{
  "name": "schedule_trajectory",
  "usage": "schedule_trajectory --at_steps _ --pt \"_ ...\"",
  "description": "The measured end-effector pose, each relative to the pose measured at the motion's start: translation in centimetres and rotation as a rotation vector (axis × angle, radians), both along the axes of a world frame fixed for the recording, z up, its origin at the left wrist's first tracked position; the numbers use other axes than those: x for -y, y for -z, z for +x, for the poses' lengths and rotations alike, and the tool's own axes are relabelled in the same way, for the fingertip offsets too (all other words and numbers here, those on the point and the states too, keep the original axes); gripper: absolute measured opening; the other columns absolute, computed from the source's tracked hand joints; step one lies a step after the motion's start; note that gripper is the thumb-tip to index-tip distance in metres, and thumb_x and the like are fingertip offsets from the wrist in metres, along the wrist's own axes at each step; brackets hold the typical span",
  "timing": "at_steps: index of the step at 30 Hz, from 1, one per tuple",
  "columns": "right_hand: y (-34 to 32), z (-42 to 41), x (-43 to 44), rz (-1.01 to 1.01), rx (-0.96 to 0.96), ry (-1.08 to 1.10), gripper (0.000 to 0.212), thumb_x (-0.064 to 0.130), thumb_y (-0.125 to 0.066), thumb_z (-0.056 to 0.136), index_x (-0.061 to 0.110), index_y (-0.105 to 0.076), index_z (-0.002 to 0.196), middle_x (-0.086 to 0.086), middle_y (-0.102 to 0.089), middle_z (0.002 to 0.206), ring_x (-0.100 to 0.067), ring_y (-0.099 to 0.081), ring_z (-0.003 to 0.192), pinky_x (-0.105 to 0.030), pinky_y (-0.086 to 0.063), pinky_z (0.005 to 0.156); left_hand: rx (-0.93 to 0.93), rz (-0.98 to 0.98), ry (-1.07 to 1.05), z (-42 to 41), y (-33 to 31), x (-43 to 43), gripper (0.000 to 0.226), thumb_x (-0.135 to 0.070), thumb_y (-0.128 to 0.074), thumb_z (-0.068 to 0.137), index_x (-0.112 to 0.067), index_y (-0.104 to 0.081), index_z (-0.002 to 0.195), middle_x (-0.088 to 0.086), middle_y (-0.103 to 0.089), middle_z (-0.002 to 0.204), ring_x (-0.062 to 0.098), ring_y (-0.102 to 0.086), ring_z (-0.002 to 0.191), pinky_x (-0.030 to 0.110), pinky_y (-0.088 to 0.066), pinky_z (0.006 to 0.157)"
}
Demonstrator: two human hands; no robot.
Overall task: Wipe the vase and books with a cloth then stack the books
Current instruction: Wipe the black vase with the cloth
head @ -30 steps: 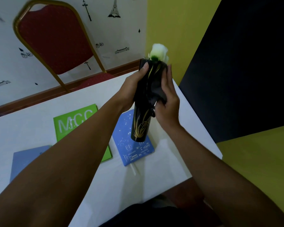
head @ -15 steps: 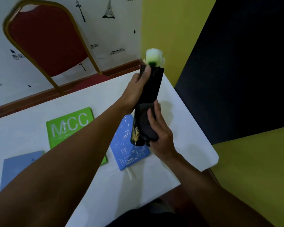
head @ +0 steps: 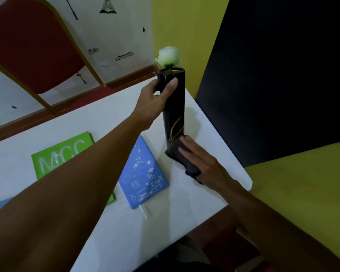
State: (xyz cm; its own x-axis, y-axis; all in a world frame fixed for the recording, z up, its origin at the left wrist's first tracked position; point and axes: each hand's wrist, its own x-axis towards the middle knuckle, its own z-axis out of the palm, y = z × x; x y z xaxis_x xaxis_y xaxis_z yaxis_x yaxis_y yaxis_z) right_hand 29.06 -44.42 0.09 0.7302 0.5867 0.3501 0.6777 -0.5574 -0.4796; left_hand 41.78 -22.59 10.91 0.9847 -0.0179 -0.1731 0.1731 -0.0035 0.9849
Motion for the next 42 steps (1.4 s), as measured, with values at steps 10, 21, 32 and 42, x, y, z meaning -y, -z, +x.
schedule_trajectory --at_steps 10,21,32,42 --pt "3.5 3.2 5.8 -0.080 -0.055 0.353 0.060 0.004 -0.069 0.088 0.000 -0.054 0.145 -0.017 -0.045 0.159 -0.036 -0.040 0.150 -0.057 -0.039 0.119 0.188 0.148 0.130 2.5 1.1 3.8 0.054 -0.031 -0.069 0.096 -0.014 -0.048 0.143 0.005 -0.057 0.142 0.022 -0.056 0.129 0.029 -0.051 0.103" --pt "7.5 2.2 5.1 -0.199 -0.262 0.317 0.092 0.003 -0.089 0.072 0.002 -0.044 0.153 -0.013 -0.041 0.163 -0.033 -0.029 0.156 -0.056 -0.028 0.126 0.302 0.259 0.205 4.2 1.8 6.5 0.061 -0.022 -0.071 0.095 -0.004 -0.043 0.147 0.012 -0.053 0.144 0.022 -0.051 0.135 0.045 -0.041 0.115" --pt "6.9 2.5 4.9 -0.105 -0.314 0.360 0.075 0.003 -0.081 0.082 0.004 -0.049 0.150 -0.011 -0.044 0.161 -0.030 -0.028 0.156 -0.056 -0.022 0.128 0.342 0.335 0.253 4.0 3.4 6.5 0.070 -0.034 -0.070 0.094 -0.011 -0.037 0.150 0.000 -0.055 0.143 0.011 -0.052 0.131 0.035 -0.045 0.111" --pt "5.5 2.2 4.4 0.090 -0.630 0.469 0.085 -0.021 -0.060 0.084 0.019 -0.042 0.157 0.000 -0.030 0.169 -0.023 -0.015 0.161 -0.054 -0.030 0.126 0.199 0.437 0.331 3.2 4.0 4.3 0.079 -0.045 -0.074 0.089 -0.025 -0.035 0.154 -0.006 -0.051 0.150 -0.010 -0.046 0.127 0.002 -0.036 0.100"
